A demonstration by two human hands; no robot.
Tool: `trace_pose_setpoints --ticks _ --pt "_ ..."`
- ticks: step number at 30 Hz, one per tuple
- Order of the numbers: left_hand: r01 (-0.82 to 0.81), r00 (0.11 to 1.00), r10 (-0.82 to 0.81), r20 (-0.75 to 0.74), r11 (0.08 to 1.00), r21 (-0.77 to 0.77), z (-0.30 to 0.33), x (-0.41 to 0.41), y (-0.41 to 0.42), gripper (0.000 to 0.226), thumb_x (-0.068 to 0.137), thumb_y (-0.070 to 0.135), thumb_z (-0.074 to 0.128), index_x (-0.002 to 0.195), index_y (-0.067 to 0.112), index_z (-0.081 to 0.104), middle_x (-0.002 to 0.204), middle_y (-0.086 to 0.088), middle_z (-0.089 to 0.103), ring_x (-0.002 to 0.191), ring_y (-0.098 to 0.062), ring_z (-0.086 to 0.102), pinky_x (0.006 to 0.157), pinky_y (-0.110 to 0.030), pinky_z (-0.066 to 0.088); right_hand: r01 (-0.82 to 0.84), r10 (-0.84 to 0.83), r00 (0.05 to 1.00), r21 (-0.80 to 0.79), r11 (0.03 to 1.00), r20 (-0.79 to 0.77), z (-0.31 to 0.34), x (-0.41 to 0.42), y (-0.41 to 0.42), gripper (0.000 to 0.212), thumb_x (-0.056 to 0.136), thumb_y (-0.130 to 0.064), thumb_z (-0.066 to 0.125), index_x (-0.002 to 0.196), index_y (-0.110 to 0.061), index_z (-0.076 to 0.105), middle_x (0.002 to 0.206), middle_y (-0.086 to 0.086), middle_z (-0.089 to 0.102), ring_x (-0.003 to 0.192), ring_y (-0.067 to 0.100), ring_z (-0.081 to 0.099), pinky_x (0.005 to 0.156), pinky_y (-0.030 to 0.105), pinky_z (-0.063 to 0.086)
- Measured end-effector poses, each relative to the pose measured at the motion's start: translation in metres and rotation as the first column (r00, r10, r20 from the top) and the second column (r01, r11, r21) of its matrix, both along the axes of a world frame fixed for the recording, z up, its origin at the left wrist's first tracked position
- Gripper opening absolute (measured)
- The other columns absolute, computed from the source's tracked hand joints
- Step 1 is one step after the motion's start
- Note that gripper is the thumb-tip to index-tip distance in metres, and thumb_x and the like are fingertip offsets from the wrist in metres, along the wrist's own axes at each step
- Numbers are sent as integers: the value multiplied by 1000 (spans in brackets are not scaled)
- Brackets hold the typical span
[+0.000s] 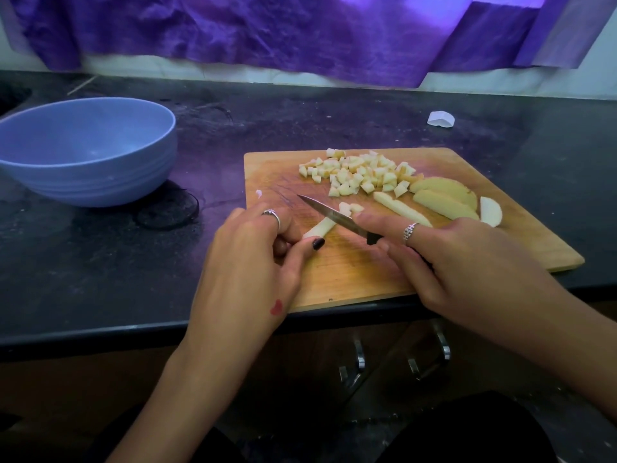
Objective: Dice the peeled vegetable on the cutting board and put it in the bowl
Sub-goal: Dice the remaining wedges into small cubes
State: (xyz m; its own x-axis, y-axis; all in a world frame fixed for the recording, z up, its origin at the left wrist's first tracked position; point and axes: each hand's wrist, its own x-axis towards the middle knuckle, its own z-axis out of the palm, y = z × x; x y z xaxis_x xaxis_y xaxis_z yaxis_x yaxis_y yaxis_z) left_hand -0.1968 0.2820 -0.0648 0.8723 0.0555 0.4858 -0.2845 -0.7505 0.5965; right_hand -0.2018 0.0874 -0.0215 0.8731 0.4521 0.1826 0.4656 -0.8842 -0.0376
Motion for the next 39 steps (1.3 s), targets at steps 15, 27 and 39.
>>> trace_pose_setpoints --ticks 15,27,39 --pt "-7 1000 7 16 1000 0 -1 0 -1 25 77 30 75 65 15 59 63 9 52 69 -15 49 61 -24 36 25 -25 1000 24 999 -5 1 -20 -9 42 94 -43 30 129 -38 51 43 -8 43 33 8 37 30 22 25" --pt "-4 1000 4 1 1000 13 0 1 0 25 78 30 74 64 16 59 63 10 52 68 -12 48 63 -15 35 -16 16 1000 5 1000 -6 8 3 13 42 96 -50 24 137 -53 27 64 -14 40 59 5 41 47 23 24" --pt "-7 1000 7 -4 1000 -16 -2 2 0 27 79 33 74 65 16 59 64 8 54 71 -12 48 63 -9 34 48 -42 997 109 993 -59 9 -16 -6 50 87 -56 19 130 -53 45 52 -7 53 42 6 41 52 30 47"
